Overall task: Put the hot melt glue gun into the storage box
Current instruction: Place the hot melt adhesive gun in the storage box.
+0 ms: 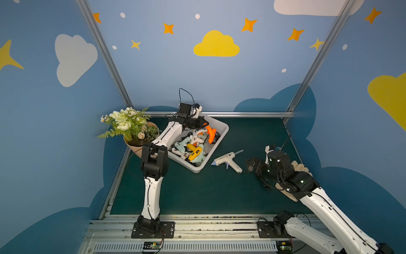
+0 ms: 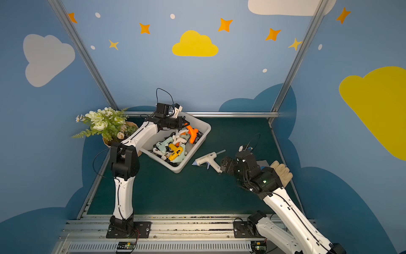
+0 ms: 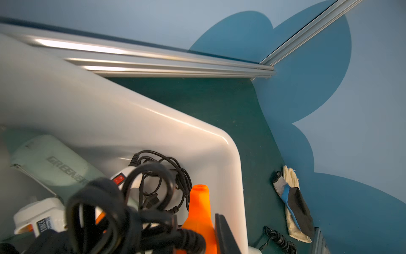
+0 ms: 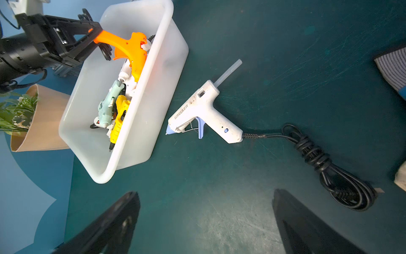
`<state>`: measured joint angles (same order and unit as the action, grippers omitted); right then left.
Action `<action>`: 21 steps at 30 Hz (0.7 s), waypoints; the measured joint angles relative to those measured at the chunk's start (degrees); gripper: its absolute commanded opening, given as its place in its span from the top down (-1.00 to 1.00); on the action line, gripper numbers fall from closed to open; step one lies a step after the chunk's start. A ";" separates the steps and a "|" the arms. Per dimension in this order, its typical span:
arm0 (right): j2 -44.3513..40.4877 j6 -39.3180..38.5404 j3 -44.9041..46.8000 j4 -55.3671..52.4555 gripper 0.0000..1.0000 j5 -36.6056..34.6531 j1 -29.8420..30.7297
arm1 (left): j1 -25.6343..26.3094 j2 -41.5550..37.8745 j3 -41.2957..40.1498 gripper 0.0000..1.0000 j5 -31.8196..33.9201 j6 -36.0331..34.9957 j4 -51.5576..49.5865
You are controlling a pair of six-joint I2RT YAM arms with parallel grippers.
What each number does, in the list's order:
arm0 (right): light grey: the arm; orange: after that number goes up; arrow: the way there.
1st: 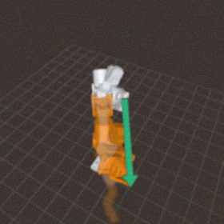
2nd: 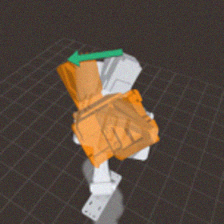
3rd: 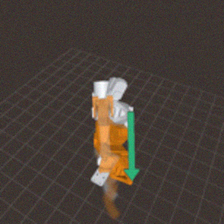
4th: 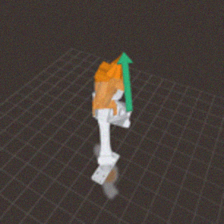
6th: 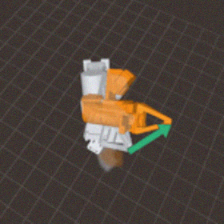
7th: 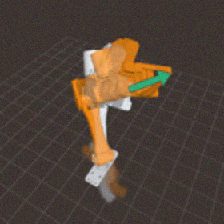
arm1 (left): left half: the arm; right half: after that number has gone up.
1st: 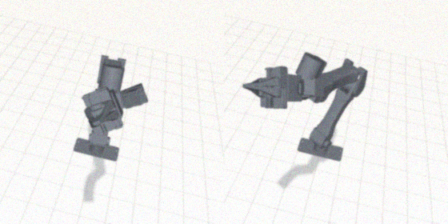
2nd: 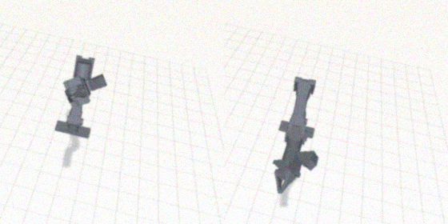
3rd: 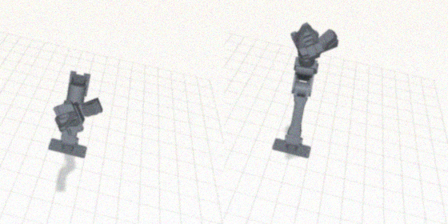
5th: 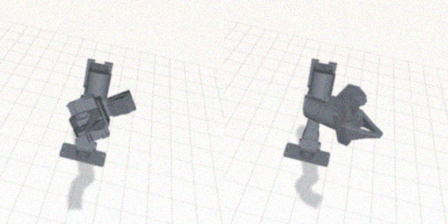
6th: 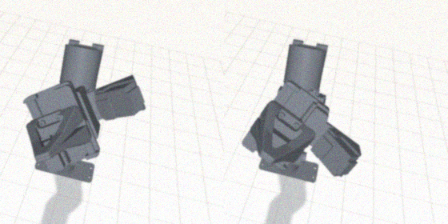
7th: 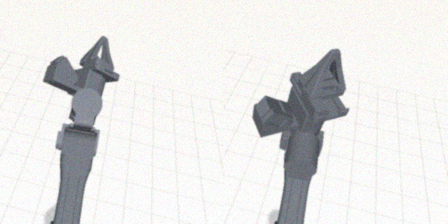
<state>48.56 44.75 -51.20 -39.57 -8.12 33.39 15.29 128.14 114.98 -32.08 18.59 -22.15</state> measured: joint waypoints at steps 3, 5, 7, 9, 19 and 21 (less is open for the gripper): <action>-0.61 0.00 0.24 -0.09 -0.97 -0.11 0.00 | 0.39 3.37 3.54 0.94 -0.35 -0.48 -2.32; -0.92 0.02 0.37 -0.07 -0.97 -0.22 0.00 | 0.61 5.64 6.27 0.94 -0.57 -0.81 -3.63; -1.09 0.02 0.59 -0.07 -0.97 -0.26 0.00 | 0.68 7.78 8.81 0.94 -0.68 -1.22 -5.38; -1.07 0.02 0.79 -0.07 -0.97 -0.26 0.00 | 0.70 9.38 10.86 0.90 -0.70 -1.60 -6.56; -0.83 0.00 0.92 -0.04 -0.96 -0.20 0.00 | 0.90 16.09 20.09 0.14 1.79 -4.04 -14.03; -0.68 0.00 0.92 -0.04 -0.97 -0.17 0.00 | 0.90 17.40 22.64 0.02 2.93 -4.85 -15.63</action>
<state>47.88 44.75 -50.28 -39.62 -8.29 33.39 16.19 145.53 137.62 -29.15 13.74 -37.78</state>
